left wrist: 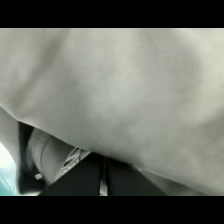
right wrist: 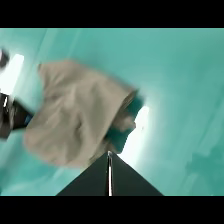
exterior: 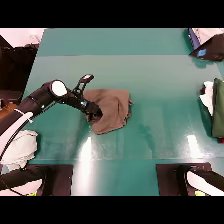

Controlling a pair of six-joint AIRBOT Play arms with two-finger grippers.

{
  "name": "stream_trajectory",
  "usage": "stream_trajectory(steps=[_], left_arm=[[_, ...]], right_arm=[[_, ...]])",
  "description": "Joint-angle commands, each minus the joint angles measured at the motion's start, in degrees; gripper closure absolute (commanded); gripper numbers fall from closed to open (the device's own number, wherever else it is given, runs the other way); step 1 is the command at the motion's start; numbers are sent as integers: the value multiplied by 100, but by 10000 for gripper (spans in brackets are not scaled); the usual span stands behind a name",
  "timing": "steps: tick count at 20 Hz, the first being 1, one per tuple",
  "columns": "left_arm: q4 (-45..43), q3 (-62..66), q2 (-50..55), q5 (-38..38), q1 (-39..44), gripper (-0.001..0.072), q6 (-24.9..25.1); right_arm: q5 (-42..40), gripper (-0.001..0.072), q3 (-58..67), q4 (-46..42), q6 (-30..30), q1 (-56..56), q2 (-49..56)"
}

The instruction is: Fold the shirts.

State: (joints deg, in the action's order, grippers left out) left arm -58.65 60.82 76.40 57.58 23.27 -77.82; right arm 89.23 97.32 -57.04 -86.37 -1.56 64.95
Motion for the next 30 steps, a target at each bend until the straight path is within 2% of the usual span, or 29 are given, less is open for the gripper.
stream_trajectory(steps=[1,2,4,5,8,12,15,18,19,21,22,23,24,30], left_arm=[[-166,173,-221,205,-57,682,9],[-203,199,-345,205,-57,682,11],[-251,197,-527,227,-57,681,24],[-264,197,-560,308,-57,681,24],[-271,197,-562,505,-57,681,24],[-267,197,-562,511,-57,681,20],[-267,197,-562,507,-57,681,20],[-264,197,-562,509,-57,681,20],[-264,197,-562,531,-57,681,17],[-269,197,-562,605,-57,681,20],[-269,197,-564,647,-57,681,17],[-269,197,-564,693,-57,681,20],[-273,199,-570,715,-59,682,20],[-339,828,-1178,1110,-741,682,28]], right_arm=[[-431,693,-1095,7,-173,883,-116],[-782,640,-1626,7,-173,1252,-157],[-1652,256,-2632,17,-173,1930,-179],[-2188,200,-3106,33,-173,2218,-175],[-3539,200,-4203,83,-496,2761,-164],[-4509,200,-5025,363,-540,2962,-162],[-5049,203,-5486,662,-570,2946,-157],[-5248,204,-5545,758,-551,3139,170],[-5390,228,-5541,938,-459,3215,323],[-5650,411,-5541,1091,-372,3335,483],[-5685,430,-5541,1091,-339,3333,498],[-5659,582,-5543,1071,-286,3318,466],[-5587,697,-5543,1027,-243,3257,380],[-4629,700,-5512,723,-225,1810,-1147]])
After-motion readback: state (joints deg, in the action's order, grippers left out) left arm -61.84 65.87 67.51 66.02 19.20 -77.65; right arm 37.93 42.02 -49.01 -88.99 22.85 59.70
